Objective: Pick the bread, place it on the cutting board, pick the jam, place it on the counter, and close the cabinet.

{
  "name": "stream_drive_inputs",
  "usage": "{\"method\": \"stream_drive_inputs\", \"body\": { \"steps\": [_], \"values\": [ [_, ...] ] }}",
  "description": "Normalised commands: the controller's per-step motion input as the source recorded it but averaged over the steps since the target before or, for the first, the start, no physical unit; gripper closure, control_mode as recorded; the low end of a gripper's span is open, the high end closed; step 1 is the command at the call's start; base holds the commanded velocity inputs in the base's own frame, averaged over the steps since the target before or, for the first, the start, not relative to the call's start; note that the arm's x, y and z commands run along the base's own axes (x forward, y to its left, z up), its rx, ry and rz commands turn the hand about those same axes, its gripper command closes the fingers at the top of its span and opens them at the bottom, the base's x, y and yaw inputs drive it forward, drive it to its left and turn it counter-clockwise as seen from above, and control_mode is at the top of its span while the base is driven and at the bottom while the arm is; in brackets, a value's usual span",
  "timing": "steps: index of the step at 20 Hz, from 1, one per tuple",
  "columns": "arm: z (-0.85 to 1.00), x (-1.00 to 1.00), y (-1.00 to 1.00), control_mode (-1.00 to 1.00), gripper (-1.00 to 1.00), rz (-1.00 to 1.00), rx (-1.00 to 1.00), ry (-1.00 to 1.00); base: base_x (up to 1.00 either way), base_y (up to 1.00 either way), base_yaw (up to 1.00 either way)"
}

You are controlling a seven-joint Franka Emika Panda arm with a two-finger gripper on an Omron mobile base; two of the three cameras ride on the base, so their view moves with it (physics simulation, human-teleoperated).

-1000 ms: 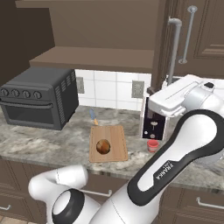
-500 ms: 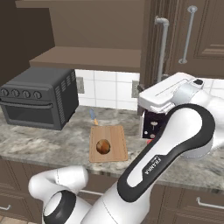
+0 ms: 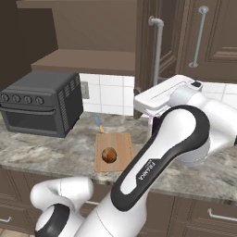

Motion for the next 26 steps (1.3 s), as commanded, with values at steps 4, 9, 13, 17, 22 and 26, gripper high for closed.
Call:
{"method": "stream_drive_inputs", "body": {
  "steps": [4,9,13,17,22,26],
  "values": [
    [0.04,0.06,0.33,-1.0,-1.0,0.0,0.0,0.0,0.0,0.0,0.0],
    [0.07,0.13,0.28,-1.0,-1.0,0.0,0.0,0.01,0.0,0.0,0.0],
    [0.06,0.16,0.27,-1.0,-1.0,0.0,0.0,0.0,0.0,0.0,0.0],
    [0.03,0.18,0.26,-1.0,-1.0,0.0,0.0,0.0,0.0,0.0,0.0],
    [0.0,0.14,0.29,-1.0,-1.0,-0.01,0.0,0.0,0.0,0.0,0.0],
    [0.0,0.11,0.26,-1.0,-1.0,-0.03,0.01,0.0,0.0,0.0,0.0]
  ]
}}
